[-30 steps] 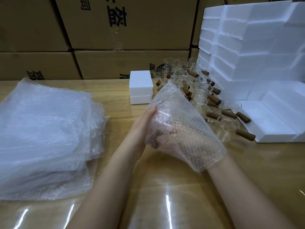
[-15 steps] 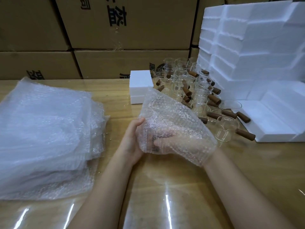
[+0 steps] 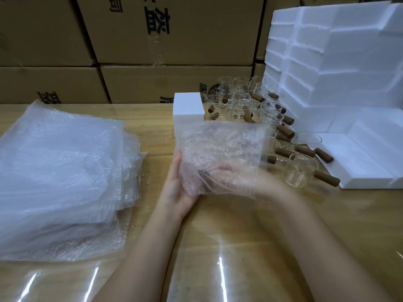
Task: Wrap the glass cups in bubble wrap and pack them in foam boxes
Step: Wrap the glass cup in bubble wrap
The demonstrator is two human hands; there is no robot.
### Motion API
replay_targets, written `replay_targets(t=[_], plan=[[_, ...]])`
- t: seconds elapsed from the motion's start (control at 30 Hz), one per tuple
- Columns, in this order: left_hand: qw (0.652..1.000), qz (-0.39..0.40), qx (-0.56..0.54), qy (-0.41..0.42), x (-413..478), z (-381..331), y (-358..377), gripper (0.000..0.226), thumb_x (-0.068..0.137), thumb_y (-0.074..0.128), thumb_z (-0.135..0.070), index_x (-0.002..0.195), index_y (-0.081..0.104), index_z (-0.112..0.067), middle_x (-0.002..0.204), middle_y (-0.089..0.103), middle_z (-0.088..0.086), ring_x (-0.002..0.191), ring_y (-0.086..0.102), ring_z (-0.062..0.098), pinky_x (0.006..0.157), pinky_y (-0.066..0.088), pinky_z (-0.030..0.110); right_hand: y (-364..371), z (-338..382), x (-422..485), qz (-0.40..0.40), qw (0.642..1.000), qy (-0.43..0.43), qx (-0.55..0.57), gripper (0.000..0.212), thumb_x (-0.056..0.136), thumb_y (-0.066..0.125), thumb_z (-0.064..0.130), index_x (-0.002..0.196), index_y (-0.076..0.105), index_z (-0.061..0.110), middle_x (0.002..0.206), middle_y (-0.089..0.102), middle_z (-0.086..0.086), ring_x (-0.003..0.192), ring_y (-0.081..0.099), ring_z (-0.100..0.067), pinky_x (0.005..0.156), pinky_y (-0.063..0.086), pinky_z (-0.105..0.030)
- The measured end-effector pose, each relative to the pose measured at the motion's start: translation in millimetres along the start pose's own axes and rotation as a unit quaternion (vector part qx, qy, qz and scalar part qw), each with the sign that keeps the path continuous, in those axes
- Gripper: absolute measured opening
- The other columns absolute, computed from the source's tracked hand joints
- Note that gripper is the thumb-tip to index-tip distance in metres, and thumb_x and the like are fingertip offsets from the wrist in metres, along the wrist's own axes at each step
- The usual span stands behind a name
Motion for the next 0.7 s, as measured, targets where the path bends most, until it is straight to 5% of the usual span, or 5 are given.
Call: replay_targets(t=[0.17,0.3,0.43,0.6,0.7], plan=[[0.996,0.032,-0.064,0.052,0,-10,-5,0.073,0.065,0.084,-0.024,0.131,0.054,-0.010,0.137,0.054,0.016,0.125,0.052,0.030,0.109,0.035,0.048,-52,16,-15,-0.181,0.980,-0.062,-0.053,0.022,0.096,0.049,0.023,0.082,0.066,0.025,0.073,0.069,0.012,0.070,0.064,-0.015,0.062,0.050,-0.031],[0.997,0.004,-0.051,0.061,3,-7,-9,0.046,0.073,0.068,-0.014,0.118,0.062,-0.007,0.127,0.061,0.017,0.117,0.059,0.029,0.104,0.043,0.046,-73,38,-44,-0.473,0.848,-0.234,-0.053,0.020,0.095,0.044,0.011,0.093,0.063,0.015,0.093,0.061,0.004,0.080,0.056,-0.010,0.070,0.046,-0.029],[0.997,0.038,0.000,0.062,2,-4,-4,0.027,0.078,0.066,-0.011,0.105,0.072,-0.009,0.114,0.066,0.015,0.111,0.061,0.029,0.100,0.047,0.044,-36,53,-39,-0.337,0.846,-0.388,-0.140,0.023,0.093,0.046,0.005,0.105,0.066,0.003,0.103,0.065,-0.004,0.097,0.057,-0.010,0.088,0.044,-0.022],[0.994,0.095,0.030,0.039,-1,-3,2,0.056,0.070,0.079,-0.017,0.120,0.059,0.000,0.120,0.057,0.021,0.117,0.052,0.034,0.103,0.041,0.045,6,34,-14,-0.161,0.900,-0.321,-0.249,0.037,0.097,0.047,0.036,0.130,0.055,0.021,0.135,0.053,0.010,0.127,0.040,-0.001,0.114,0.006,-0.024],[0.995,0.092,0.029,0.040,-3,-6,3,0.052,0.063,0.082,-0.017,0.110,0.066,-0.001,0.117,0.060,0.020,0.111,0.058,0.033,0.096,0.048,0.042,14,22,-6,-0.137,0.913,-0.302,-0.239,0.043,0.094,0.050,0.044,0.134,0.050,0.026,0.137,0.050,0.014,0.126,0.033,0.007,0.117,0.006,-0.029]])
Point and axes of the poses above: each hand's wrist, its own x-axis towards the middle knuckle, its own y-axis out of the palm, z = x × y, the point moved 4 cm from there along x, towards the middle knuckle
